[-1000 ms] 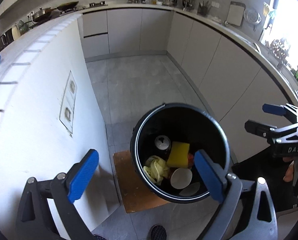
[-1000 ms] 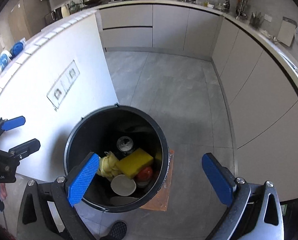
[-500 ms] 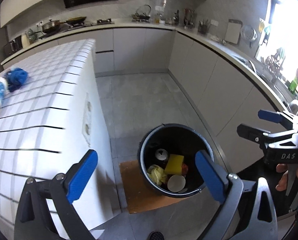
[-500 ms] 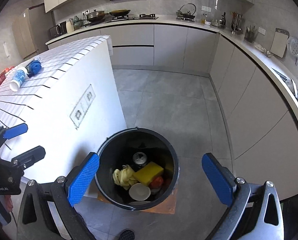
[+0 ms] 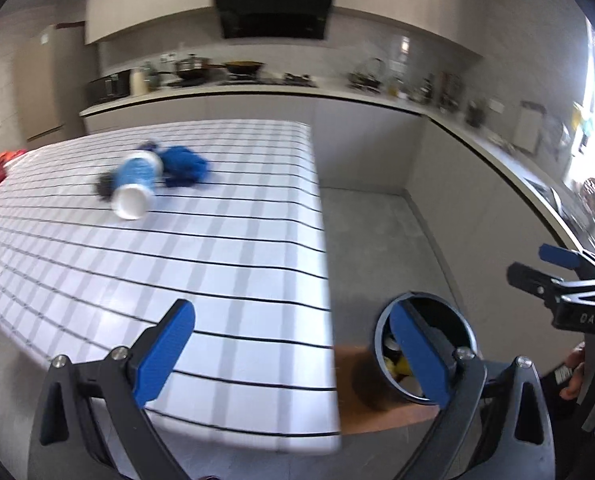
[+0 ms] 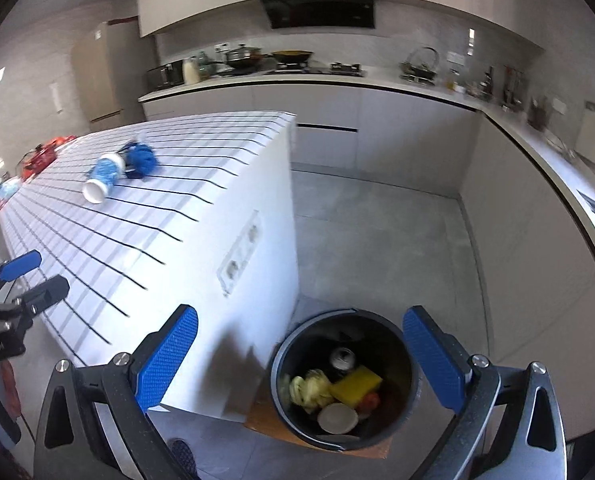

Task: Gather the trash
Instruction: 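Move both tools back toward the blue cup and blue cloth on the table, then grasp the blue cloth with the right tool while the left tool grasps the blue paper cup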

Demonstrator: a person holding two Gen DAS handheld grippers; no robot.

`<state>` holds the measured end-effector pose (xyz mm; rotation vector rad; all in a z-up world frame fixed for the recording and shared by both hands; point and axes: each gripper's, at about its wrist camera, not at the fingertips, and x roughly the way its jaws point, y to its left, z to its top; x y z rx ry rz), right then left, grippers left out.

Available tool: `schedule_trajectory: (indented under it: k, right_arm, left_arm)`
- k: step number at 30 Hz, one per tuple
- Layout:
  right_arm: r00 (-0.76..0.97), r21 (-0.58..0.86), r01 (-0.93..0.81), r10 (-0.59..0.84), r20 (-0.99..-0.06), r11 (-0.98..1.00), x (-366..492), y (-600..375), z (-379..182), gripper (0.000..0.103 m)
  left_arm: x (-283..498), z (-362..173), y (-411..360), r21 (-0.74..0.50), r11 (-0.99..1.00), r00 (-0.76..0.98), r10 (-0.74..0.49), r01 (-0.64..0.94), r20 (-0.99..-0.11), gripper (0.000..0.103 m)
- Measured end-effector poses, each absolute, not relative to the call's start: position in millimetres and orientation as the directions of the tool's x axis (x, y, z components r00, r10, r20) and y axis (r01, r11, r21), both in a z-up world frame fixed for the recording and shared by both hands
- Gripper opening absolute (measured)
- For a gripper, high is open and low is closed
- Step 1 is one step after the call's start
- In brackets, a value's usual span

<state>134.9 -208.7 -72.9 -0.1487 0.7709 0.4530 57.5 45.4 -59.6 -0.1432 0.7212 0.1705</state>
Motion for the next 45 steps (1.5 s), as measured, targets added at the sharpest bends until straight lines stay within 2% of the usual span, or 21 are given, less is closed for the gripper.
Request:
schedule_trajectory:
  k: [7,14,22,26,28,34,39,45]
  right_arm:
    - [0.618,0.026,-0.492,0.370,-0.694,0.870,132,-149,-57,0.103]
    - [0.610,0.023,-0.513,0.384,-0.693,0.858,130,-74,-47,0.103]
    - [0.612,0.022,-0.533,0.403,-0.681,0.846,149,-14,-46,0.103]
    - [0.603,0.015,-0.566,0.426,-0.675,0.824,165,9,-51,0.100]
    - [0.597,0.015,-0.577,0.435,-0.674,0.816,174,16,-54,0.093]
    - [0.562,0.040,-0.602,0.459,-0.688,0.798,215,31,-71,0.083]
    - [0.520,0.043,-0.635,0.468,-0.714,0.771,248,50,-90,0.080]
    - [0.474,0.053,-0.668,0.479,-0.739,0.742,276,82,-107,0.080]
  left_arm:
    - [38,-52,117,-0.079,0.946,0.744,0.193,-0.313,-0.639,0.099]
    - [33,-52,175,-0.099,0.941,0.752,0.194,-0.325,-0.630,0.099]
    - [64,-61,217,-0.123,0.941,0.758,0.172,-0.316,-0.629,0.098]
    - [86,-67,227,-0.137,0.935,0.754,0.171,-0.327,-0.634,0.092]
    - [97,-69,230,-0.137,0.933,0.753,0.175,-0.333,-0.635,0.091]
    - [136,-76,236,-0.152,0.922,0.749,0.184,-0.356,-0.637,0.087]
    - [175,-95,251,-0.148,0.913,0.716,0.190,-0.380,-0.672,0.083]
    - [204,-118,277,-0.145,0.909,0.661,0.168,-0.392,-0.732,0.064]
